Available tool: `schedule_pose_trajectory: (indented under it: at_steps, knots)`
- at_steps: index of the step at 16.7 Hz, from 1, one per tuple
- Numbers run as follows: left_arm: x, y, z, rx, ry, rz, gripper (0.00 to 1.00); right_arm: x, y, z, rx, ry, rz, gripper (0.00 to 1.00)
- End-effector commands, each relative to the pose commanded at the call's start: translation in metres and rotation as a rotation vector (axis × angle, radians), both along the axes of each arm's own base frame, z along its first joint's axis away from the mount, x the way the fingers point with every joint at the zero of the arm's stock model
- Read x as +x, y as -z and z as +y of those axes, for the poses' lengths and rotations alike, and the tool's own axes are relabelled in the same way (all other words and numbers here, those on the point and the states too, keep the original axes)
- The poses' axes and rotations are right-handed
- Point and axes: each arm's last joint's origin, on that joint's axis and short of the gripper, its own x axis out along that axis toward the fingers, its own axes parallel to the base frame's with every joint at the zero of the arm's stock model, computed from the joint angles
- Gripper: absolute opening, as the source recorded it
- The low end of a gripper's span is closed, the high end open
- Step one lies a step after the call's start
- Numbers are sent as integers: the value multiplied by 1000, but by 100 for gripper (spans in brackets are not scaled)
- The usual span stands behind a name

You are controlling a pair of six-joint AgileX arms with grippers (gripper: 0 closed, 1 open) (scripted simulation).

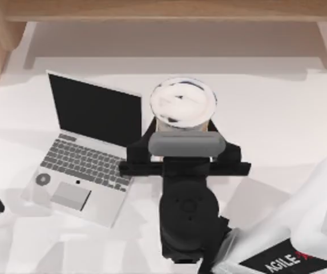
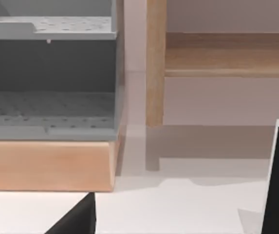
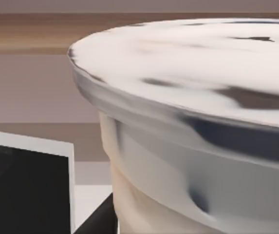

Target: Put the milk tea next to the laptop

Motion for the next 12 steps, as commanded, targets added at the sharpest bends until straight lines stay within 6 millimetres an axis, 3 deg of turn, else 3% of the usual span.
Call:
schedule_pose_trajectory:
  at_steps: [4,12]
  knots:
    - [0,0,0,0,0,0,100,0,-4,2,16,-8,-9,0]
    - [0,0,0,0,0,0,100,-31,-23,26,139,-130,-87,0]
